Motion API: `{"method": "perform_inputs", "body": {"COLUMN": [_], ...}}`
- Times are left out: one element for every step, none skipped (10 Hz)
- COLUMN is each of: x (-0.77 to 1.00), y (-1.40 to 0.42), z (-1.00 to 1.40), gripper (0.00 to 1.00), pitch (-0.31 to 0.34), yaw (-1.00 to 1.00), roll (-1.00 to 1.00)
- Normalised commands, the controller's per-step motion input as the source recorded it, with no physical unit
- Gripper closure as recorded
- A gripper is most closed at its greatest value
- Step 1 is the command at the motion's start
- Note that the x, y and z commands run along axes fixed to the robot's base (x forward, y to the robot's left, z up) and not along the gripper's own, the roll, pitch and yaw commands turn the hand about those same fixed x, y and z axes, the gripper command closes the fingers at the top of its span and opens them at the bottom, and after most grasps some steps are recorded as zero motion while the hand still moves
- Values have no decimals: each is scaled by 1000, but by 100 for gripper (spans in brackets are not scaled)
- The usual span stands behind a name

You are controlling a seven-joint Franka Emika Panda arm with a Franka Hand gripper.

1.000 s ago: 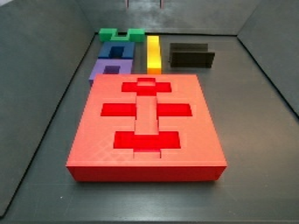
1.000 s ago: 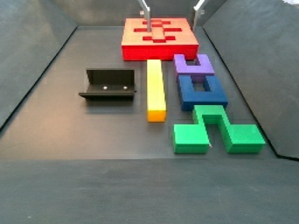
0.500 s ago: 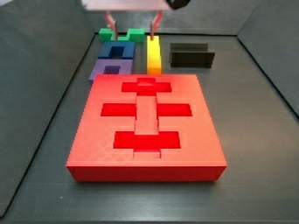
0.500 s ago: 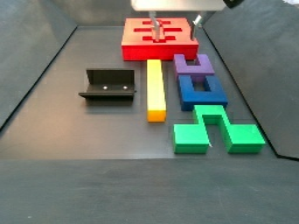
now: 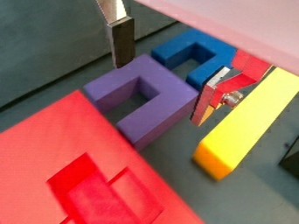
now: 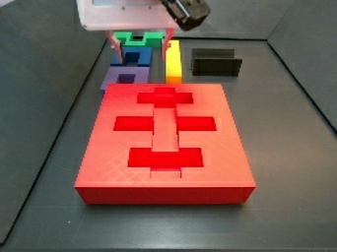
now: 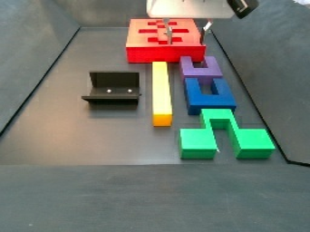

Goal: Pick up the purple object. Move up. Place the purple object on the fixture. Regrasp the purple object. Move to above the board. Insert the purple object.
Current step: Pick up the purple object.

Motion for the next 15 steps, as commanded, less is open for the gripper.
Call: {"method": "perform_inputs", "body": {"x": [203,143,37,6,0,0,0,0,0,0,0,0,0,0,0], "y": [-294,-126,0,0,0,-43,-40,0,0,0,-89,-117,0,0,0], "z": [-371,-354,-340,-303,-260,-320,-371,-334,-340,-294,-120,-91,-51,-71,-317], "gripper": [0,0,0,0,0,0,0,0,0,0,0,0,0,0,0], "pitch": [-1,0,0,20,7,3,0,0,0,3,0,0,11,0,0], "yaw": [-420,-309,-100,0,0,0,0,0,0,0,0,0,-31,0,0], "roll": [49,80,71,84,89,104,110,107,120,100,67,79,83,0,100]}}
